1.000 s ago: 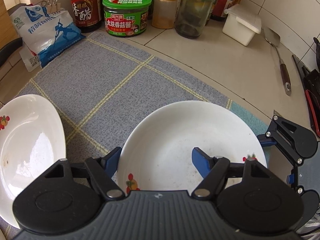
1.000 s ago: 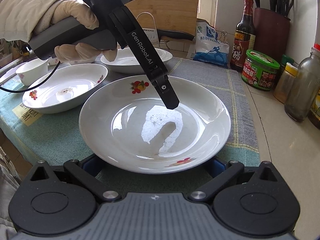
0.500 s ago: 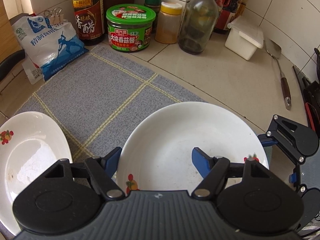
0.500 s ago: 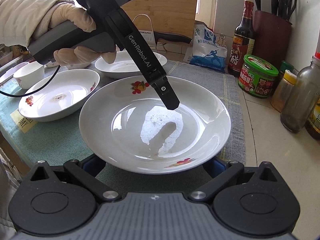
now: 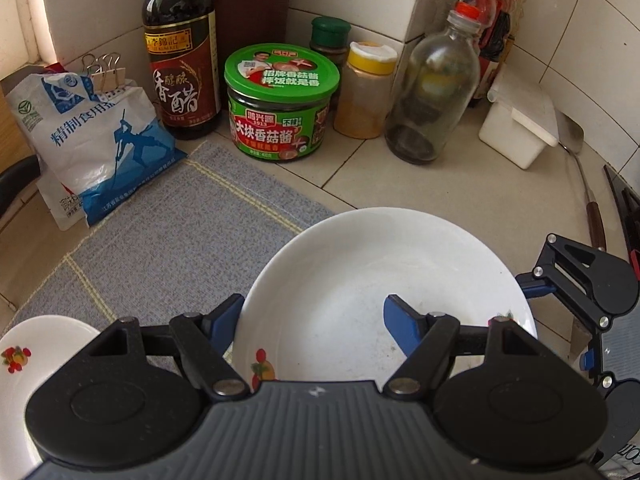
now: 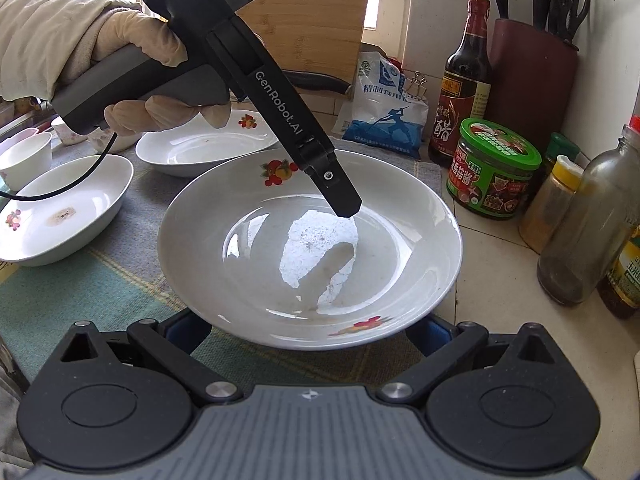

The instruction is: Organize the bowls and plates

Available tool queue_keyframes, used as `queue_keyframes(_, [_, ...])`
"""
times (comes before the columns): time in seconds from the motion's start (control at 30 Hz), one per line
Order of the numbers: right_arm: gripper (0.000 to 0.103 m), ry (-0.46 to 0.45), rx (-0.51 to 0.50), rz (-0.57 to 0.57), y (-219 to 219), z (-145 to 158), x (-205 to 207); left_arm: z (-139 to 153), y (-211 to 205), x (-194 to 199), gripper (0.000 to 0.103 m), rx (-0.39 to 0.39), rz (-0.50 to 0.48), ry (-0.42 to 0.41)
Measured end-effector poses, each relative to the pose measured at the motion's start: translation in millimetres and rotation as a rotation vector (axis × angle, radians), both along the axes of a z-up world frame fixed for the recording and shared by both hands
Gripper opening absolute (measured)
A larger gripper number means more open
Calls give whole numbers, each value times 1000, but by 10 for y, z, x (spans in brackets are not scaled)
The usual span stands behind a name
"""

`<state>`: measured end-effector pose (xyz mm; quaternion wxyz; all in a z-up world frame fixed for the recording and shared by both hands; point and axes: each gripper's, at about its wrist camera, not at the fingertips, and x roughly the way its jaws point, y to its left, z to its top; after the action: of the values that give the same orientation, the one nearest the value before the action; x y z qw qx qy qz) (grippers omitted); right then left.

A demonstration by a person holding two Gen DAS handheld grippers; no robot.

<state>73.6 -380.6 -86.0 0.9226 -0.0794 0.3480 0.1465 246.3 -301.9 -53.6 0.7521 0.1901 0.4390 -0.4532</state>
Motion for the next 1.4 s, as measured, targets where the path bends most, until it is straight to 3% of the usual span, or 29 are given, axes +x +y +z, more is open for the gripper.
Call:
queue_keyframes(0.9, [103,34,-16,-53,-142,-132,263,-146,-252,262,75,-2,-20,-4])
queue_keyframes(1.4, [103,48,6,-143,-137,-28,53,223,7,-43,79,26,52,-150])
